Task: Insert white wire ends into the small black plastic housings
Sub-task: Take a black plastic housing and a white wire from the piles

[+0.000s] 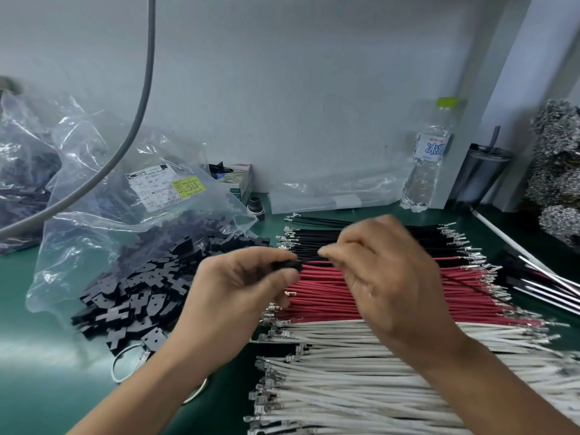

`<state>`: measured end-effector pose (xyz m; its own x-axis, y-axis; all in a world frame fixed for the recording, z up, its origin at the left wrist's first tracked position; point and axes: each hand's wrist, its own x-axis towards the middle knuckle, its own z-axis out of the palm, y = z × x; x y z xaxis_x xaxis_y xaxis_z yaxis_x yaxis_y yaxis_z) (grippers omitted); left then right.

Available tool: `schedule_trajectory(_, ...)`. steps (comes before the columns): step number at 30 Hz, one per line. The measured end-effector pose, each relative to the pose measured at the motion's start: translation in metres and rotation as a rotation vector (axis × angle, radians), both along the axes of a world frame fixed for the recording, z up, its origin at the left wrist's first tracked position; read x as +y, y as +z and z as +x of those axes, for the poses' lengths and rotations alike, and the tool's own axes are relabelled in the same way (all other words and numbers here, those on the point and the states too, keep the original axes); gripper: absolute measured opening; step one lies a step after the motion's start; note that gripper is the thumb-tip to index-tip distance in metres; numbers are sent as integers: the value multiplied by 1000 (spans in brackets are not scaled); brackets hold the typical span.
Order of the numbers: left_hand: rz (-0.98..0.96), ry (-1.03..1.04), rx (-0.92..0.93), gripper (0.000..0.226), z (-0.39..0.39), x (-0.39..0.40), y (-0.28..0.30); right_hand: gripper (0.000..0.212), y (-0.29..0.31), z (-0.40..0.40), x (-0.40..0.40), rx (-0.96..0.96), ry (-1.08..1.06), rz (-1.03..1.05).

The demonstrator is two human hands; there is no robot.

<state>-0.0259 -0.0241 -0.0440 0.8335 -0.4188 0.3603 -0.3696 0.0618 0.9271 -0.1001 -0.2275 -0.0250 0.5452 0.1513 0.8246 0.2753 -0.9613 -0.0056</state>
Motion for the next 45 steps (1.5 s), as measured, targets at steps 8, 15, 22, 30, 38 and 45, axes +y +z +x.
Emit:
schedule_trajectory(8,-179,111,244,23,13,5,-2,18,-11,11,3,381,-56,24)
schedule_trajectory(15,-211,82,300,25,12,4,-4,8,-14,35,-1,519,-100,118)
schedule_trajectory(22,-226,75,313,26,12,4,-4,9,-7,19,-2,477,-54,48)
schedule_trajectory(30,-243,60,339,33,11,7,2,13,-13,3,-6,213,16,130)
schedule_trajectory(38,-273,-126,455,32,7,7,2,16,1,-12,2,197,83,243)
schedule_trajectory(45,-266,-200,495,39,9,8,2,12,10,-16,-2,252,96,260)
